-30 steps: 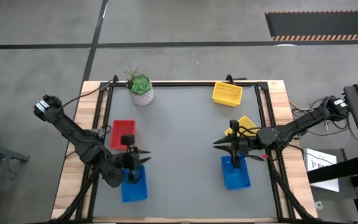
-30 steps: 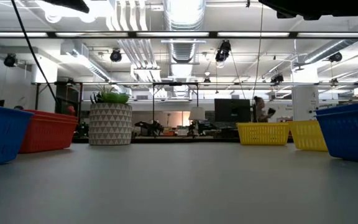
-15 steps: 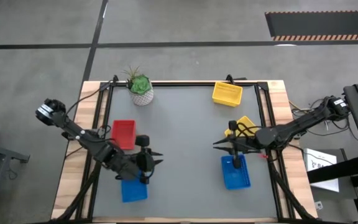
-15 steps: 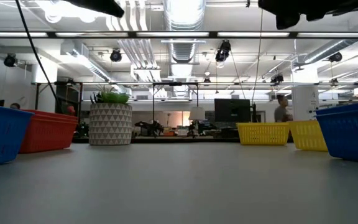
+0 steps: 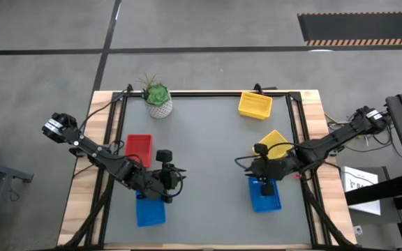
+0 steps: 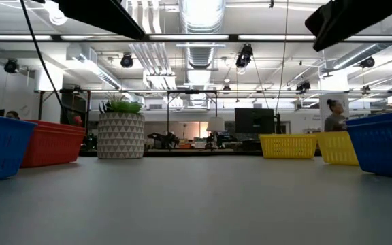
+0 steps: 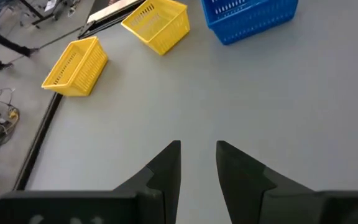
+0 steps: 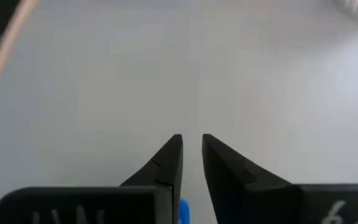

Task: Stack baskets by color
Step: Stack the left blue bin on top of the right blue bin

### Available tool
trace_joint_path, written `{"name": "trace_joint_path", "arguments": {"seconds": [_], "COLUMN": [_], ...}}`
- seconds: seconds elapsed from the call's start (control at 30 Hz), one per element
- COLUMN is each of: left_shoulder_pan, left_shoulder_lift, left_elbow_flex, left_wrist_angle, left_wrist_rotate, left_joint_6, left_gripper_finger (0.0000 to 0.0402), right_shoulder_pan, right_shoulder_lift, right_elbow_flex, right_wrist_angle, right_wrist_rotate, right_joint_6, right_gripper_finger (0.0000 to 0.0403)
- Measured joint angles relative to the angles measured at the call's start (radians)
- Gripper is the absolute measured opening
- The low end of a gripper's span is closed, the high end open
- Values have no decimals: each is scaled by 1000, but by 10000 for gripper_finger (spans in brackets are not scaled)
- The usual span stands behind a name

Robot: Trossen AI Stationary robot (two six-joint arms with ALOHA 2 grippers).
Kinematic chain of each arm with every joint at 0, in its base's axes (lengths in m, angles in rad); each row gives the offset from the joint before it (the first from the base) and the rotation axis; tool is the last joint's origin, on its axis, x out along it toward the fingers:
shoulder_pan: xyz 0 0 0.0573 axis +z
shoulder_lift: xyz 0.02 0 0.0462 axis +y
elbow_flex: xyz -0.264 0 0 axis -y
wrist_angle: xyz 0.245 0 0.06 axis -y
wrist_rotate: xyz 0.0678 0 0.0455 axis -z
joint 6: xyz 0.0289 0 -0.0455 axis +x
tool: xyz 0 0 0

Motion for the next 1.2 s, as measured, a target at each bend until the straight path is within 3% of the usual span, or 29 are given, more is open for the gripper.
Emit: {"name": "trace_joint_path", "arguments": {"seconds": [0.1,0.3,0.43,0.53,0.67,1.0,1.2], "left_shoulder_pan": [0,-9,-40,-57,-93,-191,-220], "left_shoulder_lift": [0,22,99,176,255,373,414], "left_elbow_flex": [2,37,136,256,391,498,498], "left_wrist_angle": [-9,-40,-197,-408,-564,-707,-690], "left_wrist_rotate": [57,318,401,474,524,776,802], "left_joint_6": [-76,-278,-408,-537,-613,-814,-917], "left_gripper_finger": [86,86,86,86,86,86,90], "right_shoulder_pan": [14,27,27,27,27,27,27], "right_shoulder_lift": [45,84,83,72,58,-8,-59], "right_elbow_flex": [52,83,85,80,68,-72,-139], "right_wrist_angle": [-101,-121,-116,-77,11,269,329], "right_wrist_rotate": [0,7,40,92,115,105,105], "right_joint_6": [20,-17,-73,-128,-220,-358,-357], "right_gripper_finger": [54,54,54,54,54,54,54]}}
